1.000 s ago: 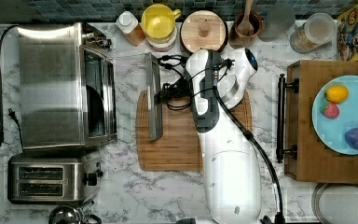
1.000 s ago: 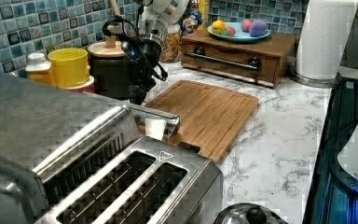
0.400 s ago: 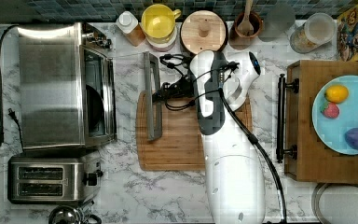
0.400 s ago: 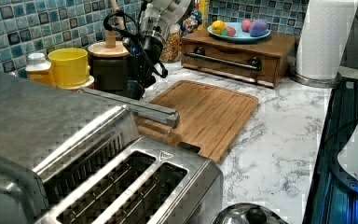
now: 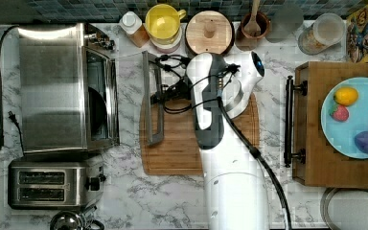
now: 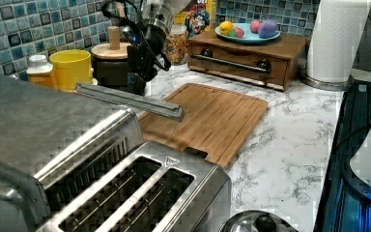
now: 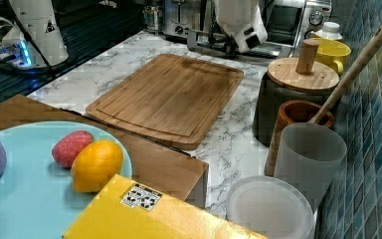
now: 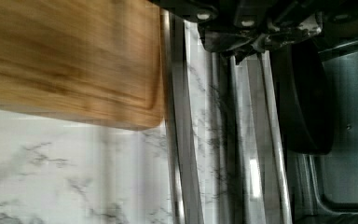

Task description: Close the oven.

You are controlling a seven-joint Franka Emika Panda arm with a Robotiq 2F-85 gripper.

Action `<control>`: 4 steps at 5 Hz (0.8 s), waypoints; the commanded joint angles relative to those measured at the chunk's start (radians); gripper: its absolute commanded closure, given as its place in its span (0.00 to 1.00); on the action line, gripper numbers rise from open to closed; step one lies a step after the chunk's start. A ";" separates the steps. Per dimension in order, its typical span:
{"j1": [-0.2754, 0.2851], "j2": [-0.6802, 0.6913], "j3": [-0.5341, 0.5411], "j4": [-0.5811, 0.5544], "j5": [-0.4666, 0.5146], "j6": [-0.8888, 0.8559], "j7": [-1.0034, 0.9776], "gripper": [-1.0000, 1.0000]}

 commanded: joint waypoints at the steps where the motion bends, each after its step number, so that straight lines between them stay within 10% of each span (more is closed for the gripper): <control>1: 0.249 -0.252 0.117 0.055 -0.158 0.184 0.206 1.00; 4: 0.362 -0.316 0.129 0.000 -0.427 0.387 0.398 1.00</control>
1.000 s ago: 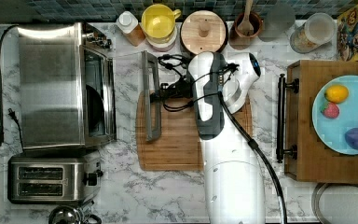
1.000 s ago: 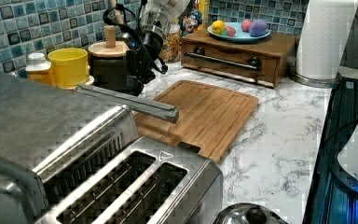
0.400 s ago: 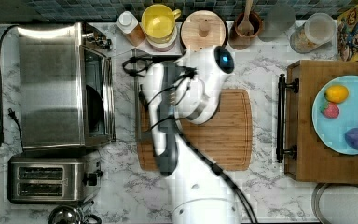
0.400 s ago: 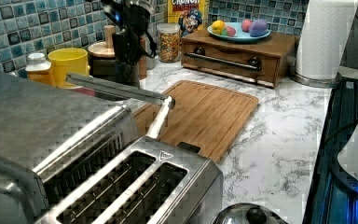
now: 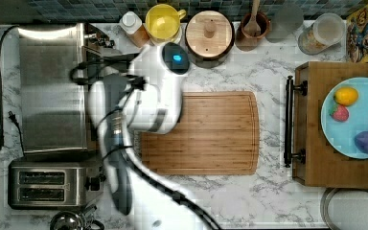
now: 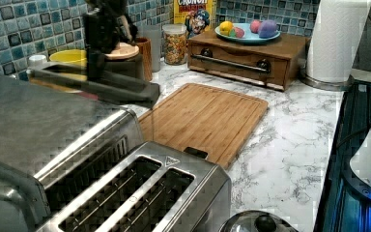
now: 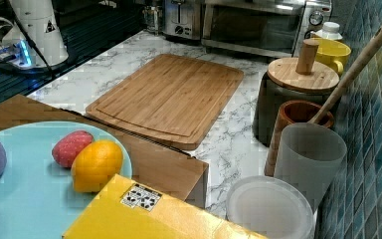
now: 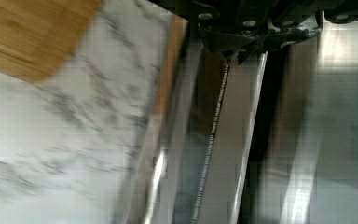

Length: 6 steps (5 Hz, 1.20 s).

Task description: Close the oven.

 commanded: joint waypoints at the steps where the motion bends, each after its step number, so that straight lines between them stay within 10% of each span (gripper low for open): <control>1: 0.162 -0.167 0.010 -0.067 -0.330 0.369 0.329 1.00; 6: 0.169 -0.312 -0.027 -0.152 -0.406 0.488 0.488 1.00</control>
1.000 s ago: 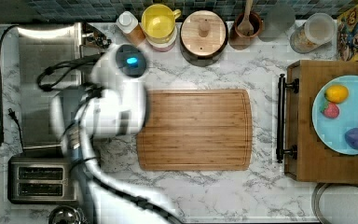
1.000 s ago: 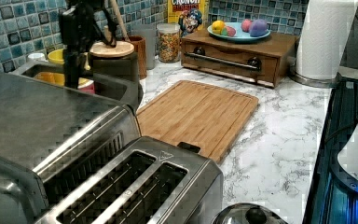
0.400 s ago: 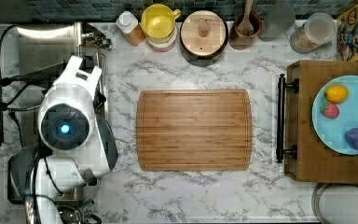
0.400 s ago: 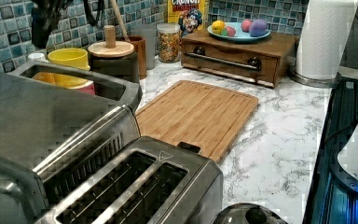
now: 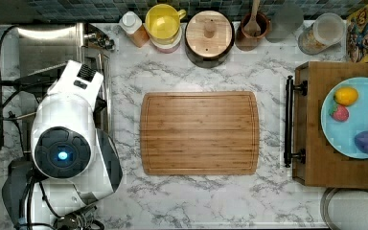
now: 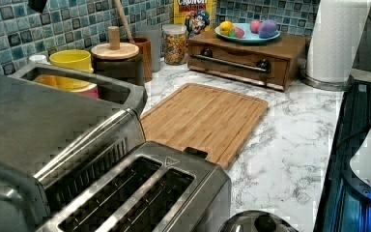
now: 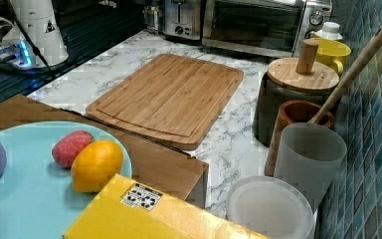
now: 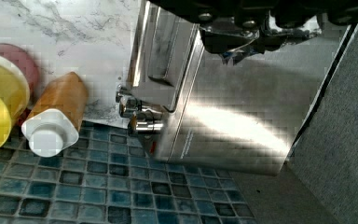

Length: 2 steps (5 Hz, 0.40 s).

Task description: Close the oven.

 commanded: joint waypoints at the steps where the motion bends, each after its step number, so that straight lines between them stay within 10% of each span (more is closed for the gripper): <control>1: -0.035 0.004 -0.020 0.008 0.001 0.018 0.059 1.00; 2: -0.054 0.004 -0.001 0.008 0.001 0.018 0.059 1.00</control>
